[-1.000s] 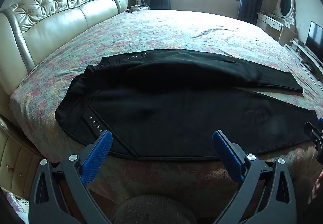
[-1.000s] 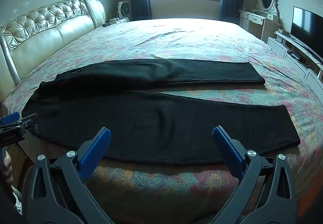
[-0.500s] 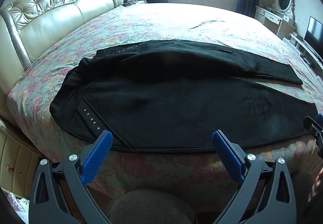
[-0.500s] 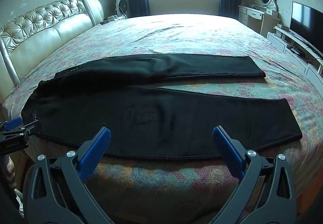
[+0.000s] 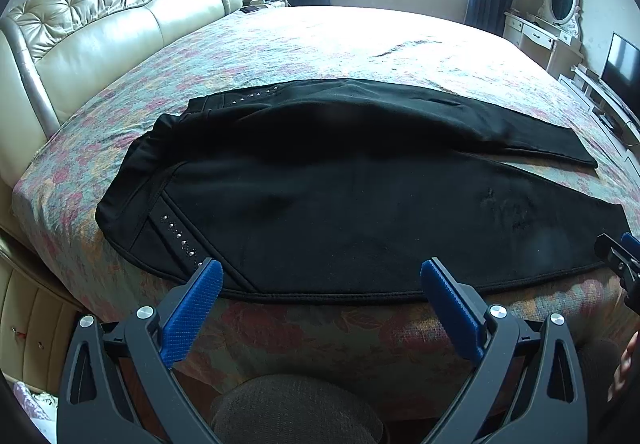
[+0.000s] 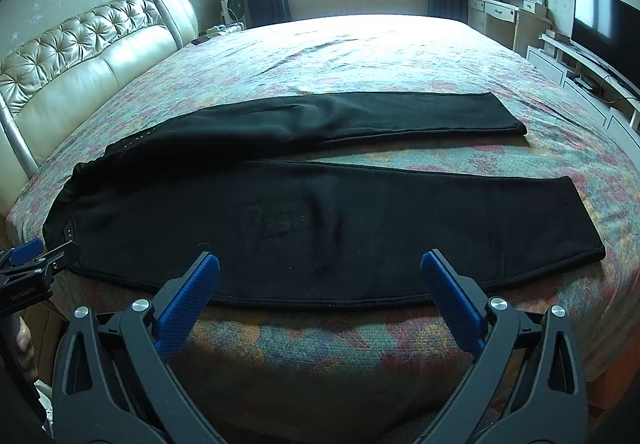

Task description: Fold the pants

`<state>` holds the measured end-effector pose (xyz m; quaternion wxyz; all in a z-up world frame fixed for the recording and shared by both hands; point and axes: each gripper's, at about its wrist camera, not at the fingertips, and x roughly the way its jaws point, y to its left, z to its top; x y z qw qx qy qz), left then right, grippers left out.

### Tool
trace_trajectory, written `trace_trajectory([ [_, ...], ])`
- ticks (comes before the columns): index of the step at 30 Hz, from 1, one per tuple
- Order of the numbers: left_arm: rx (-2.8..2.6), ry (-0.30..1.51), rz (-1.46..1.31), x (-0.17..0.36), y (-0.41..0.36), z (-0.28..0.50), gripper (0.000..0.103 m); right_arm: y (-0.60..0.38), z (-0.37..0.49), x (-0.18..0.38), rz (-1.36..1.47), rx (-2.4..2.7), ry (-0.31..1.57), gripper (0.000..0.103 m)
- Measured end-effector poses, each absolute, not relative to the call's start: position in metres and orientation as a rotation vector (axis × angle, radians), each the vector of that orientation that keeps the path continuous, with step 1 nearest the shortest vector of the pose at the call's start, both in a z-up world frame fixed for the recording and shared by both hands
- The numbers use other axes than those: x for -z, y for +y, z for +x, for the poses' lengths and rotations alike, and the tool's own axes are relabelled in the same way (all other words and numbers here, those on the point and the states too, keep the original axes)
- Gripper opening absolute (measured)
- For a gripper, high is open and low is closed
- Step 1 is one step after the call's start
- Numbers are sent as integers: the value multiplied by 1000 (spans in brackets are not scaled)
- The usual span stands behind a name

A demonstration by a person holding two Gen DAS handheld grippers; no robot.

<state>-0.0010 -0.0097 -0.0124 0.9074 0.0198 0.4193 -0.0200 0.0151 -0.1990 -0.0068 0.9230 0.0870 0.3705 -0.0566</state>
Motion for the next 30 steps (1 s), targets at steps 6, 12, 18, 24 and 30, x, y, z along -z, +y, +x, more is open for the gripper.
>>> trace_trajectory([
  [6, 38, 862, 41, 12, -10, -2, 99, -200, 16, 7, 181, 124, 768, 101],
  [12, 37, 873, 35, 15, -9, -1, 99, -201, 15, 7, 183, 126, 772, 101],
  [18, 28, 872, 32, 13, -8, -1, 99, -202, 14, 7, 186, 126, 772, 101],
  [24, 30, 885, 26, 16, -7, 0, 99, -201, 14, 7, 185, 124, 775, 101],
  [30, 30, 893, 26, 18, -7, 1, 99, -200, 14, 8, 188, 123, 780, 101],
])
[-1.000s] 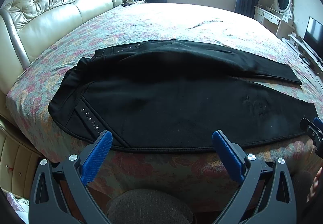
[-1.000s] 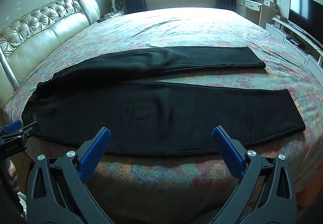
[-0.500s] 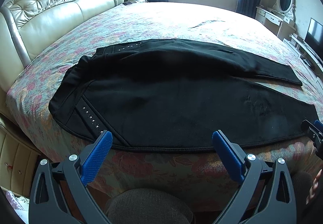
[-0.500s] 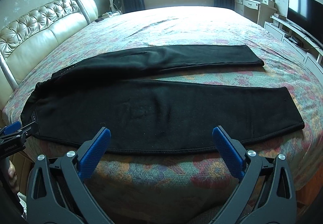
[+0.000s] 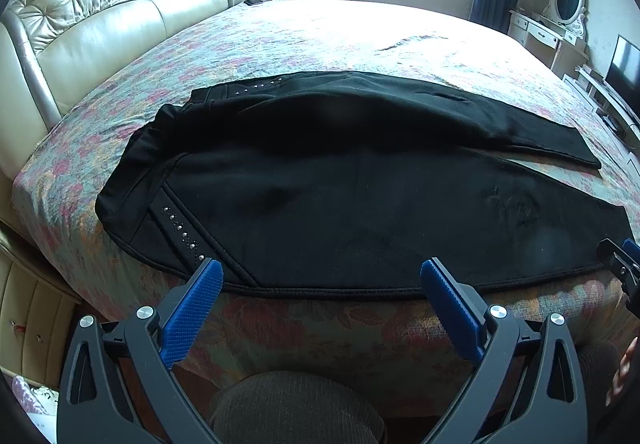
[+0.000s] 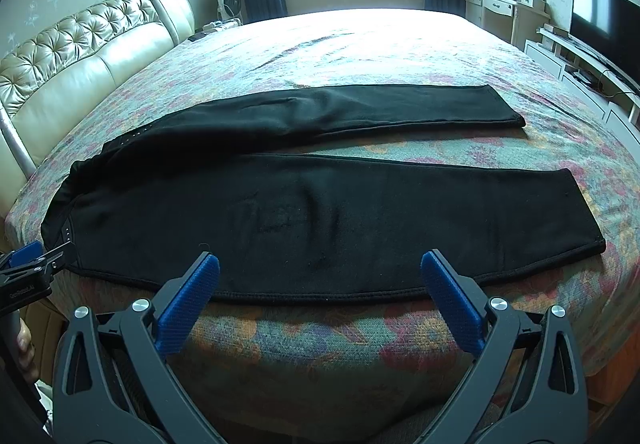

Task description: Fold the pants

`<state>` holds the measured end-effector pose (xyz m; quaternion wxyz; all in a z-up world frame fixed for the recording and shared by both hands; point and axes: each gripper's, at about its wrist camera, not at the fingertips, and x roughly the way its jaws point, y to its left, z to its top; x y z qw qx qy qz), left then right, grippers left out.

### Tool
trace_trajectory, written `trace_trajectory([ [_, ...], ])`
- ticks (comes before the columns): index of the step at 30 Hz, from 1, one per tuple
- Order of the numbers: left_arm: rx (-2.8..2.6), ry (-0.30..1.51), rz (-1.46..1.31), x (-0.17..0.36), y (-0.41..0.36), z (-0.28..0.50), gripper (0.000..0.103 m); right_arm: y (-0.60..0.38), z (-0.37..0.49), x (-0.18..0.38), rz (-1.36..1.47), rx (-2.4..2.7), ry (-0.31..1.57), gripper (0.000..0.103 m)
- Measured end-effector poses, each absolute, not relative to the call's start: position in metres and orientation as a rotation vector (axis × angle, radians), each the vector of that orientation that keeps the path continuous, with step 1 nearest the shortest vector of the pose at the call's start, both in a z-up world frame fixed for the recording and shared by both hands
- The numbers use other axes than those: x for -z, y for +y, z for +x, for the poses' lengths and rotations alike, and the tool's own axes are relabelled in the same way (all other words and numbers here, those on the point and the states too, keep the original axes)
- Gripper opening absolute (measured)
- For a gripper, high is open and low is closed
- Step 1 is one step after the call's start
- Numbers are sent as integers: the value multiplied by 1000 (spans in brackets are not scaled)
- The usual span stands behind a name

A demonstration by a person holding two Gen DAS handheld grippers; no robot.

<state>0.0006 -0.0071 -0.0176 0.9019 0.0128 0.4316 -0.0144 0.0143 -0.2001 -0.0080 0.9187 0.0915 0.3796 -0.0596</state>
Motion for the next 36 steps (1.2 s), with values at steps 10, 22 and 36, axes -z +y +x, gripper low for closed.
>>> trace_trajectory([
  [10, 29, 890, 28, 18, -7, 0, 99, -199, 15, 9, 192, 121, 785, 101],
  [22, 60, 891, 6, 18, -2, 4, 99, -206, 21, 16, 208, 127, 804, 101],
  [36, 161, 942, -83, -3, 65, 73, 99, -235, 54, 11, 309, 10, 827, 101],
])
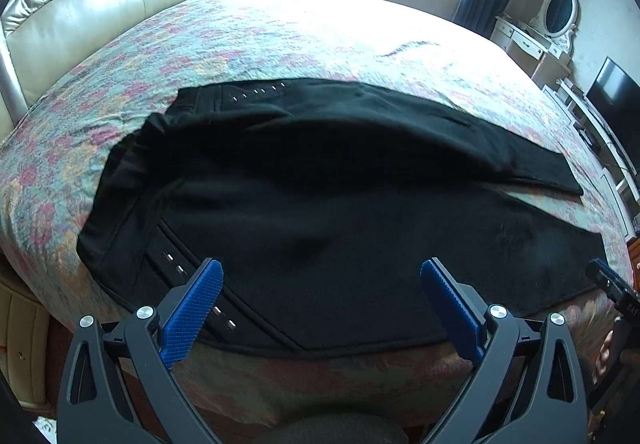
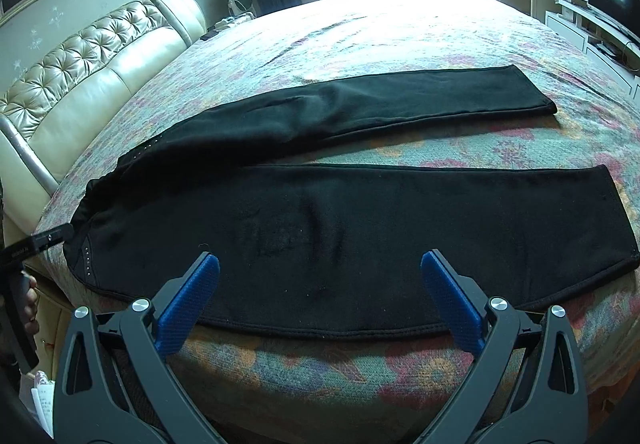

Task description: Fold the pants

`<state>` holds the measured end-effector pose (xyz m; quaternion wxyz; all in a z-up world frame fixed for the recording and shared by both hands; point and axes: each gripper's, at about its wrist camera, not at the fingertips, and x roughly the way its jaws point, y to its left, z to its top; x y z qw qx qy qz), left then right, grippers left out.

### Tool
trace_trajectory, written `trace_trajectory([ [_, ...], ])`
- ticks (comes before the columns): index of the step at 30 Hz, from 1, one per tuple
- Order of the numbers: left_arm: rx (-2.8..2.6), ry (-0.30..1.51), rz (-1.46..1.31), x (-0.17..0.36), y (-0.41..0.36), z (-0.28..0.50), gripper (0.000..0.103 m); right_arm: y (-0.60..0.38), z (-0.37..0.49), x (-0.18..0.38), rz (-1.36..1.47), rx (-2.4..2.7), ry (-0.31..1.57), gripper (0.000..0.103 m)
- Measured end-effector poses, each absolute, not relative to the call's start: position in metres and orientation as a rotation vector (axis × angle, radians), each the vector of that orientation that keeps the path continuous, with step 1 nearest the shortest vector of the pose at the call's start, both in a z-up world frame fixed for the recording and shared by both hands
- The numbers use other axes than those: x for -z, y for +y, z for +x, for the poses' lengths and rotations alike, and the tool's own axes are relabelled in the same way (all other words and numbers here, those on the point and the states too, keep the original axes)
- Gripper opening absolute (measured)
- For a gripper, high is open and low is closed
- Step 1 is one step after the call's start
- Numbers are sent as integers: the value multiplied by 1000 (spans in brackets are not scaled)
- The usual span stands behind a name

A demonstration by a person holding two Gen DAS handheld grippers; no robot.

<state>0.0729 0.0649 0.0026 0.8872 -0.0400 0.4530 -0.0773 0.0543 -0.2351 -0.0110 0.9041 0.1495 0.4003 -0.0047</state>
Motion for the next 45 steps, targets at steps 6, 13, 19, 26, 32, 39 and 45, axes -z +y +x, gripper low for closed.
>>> trace_trajectory([
  [6, 242, 947, -94, -29, 144, 160, 99, -232, 89, 9, 347, -44, 842, 101],
  [13, 163, 1113, -189, 19, 241, 270, 99, -202, 134, 15, 317, -117, 878, 101],
  [19, 234, 1194, -420, 73, 285, 326, 99, -172, 157, 23, 278, -181, 915, 101],
  [26, 369, 1193, -385, 87, 272, 359, 99, -159, 168, 36, 263, -213, 950, 101],
  [32, 543, 1174, -529, 92, 265, 368, 99, -159, 179, 46, 279, -231, 973, 101],
  [39, 546, 1176, -682, 96, 280, 370, 99, -170, 209, 33, 274, -304, 946, 101],
  [45, 552, 1203, -518, 82, 250, 370, 97, -191, 268, 9, 215, -413, 905, 101],
])
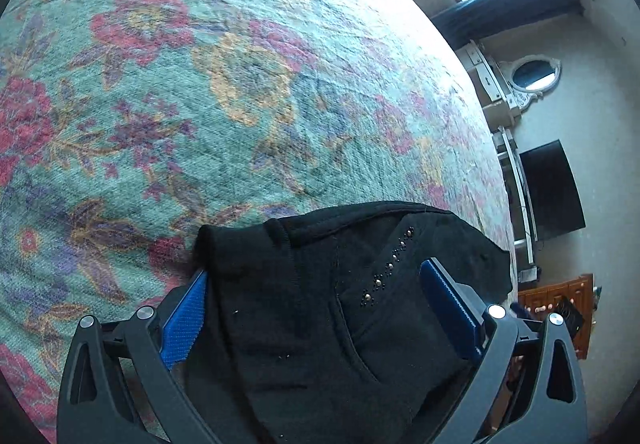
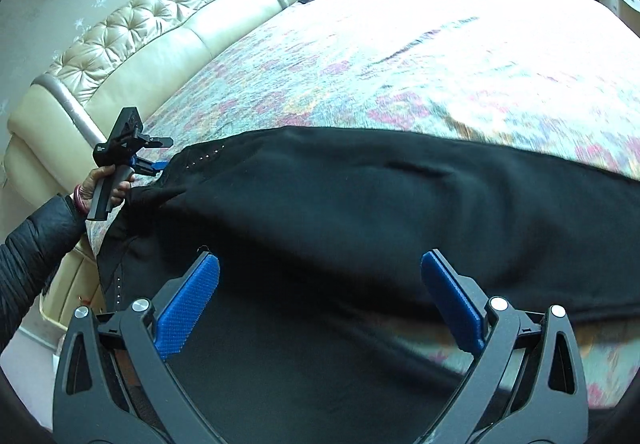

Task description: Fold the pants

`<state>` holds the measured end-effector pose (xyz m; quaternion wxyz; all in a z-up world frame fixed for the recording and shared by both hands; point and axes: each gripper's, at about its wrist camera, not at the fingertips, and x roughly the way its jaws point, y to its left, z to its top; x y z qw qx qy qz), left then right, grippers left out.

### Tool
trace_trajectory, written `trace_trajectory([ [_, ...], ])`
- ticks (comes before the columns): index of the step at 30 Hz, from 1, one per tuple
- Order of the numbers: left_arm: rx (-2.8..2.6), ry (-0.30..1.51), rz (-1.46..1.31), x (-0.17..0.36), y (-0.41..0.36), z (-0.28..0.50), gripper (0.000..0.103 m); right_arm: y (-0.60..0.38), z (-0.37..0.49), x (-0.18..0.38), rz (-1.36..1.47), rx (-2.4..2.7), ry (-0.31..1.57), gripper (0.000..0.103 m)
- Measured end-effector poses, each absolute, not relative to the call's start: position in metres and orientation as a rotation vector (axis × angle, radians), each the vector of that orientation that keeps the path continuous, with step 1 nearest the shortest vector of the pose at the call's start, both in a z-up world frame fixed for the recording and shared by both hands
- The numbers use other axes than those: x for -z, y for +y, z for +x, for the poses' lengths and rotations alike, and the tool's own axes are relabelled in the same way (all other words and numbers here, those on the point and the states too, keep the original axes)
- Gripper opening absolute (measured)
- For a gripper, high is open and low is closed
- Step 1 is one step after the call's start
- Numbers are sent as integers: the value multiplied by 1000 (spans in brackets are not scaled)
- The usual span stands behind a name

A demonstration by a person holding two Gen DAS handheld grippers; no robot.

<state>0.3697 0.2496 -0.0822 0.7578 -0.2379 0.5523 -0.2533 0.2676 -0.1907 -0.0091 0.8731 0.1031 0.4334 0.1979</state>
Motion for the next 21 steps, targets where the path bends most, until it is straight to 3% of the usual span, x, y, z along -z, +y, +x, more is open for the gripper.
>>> trace_trajectory([
  [1, 559, 1207, -474, 82, 242, 370, 93, -191, 280, 6, 172, -426, 910, 101],
  [3, 516, 1222, -348, 84, 230, 371, 64, -190, 306, 2, 62, -460, 911, 101],
  [4, 480, 1228, -305, 85, 229, 371, 41, -189, 319, 1, 9, -465, 922, 101],
  [11, 484, 1251, -250, 91, 225, 379, 25, -185, 404, 27, -187, -536, 1072, 101],
  [16, 484, 1293, -234, 91, 218, 386, 23, -170, 435, 60, -306, -581, 1203, 97],
  [17, 480, 1303, -238, 92, 219, 387, 24, -169, 438, 66, -308, -586, 1231, 85],
  [20, 461, 1311, -220, 93, 215, 387, 28, -171, 443, 68, -280, -574, 1269, 65],
  [21, 456, 1310, -213, 93, 214, 386, 28, -174, 443, 66, -265, -574, 1279, 48],
])
